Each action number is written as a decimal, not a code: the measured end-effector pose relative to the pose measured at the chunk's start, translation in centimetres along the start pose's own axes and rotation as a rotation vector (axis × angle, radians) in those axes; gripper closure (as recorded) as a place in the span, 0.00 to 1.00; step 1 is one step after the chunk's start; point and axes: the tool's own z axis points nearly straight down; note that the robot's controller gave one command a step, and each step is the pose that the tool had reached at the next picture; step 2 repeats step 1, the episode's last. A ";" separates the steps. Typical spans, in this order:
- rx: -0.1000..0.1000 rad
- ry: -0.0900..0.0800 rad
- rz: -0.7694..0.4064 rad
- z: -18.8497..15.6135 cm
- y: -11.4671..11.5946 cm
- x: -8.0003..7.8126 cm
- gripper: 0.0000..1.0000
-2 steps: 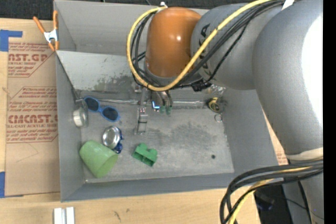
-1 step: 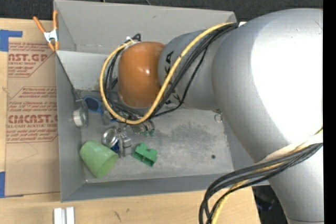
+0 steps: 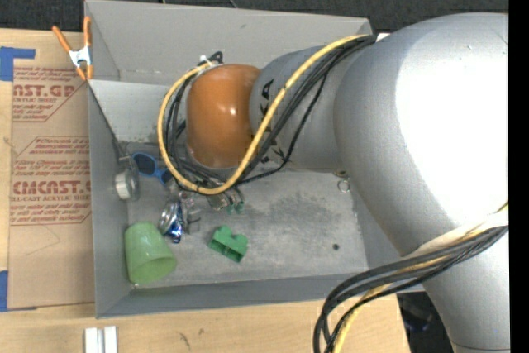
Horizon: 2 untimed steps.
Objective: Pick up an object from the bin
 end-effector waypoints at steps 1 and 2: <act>0.002 -0.009 -0.333 -18.9 1.6 1.1 1.00; 0.002 -0.009 -0.333 -18.9 1.6 1.1 1.00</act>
Offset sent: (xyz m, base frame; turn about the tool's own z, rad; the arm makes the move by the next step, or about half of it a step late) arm -0.0173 0.0097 0.1845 -0.3320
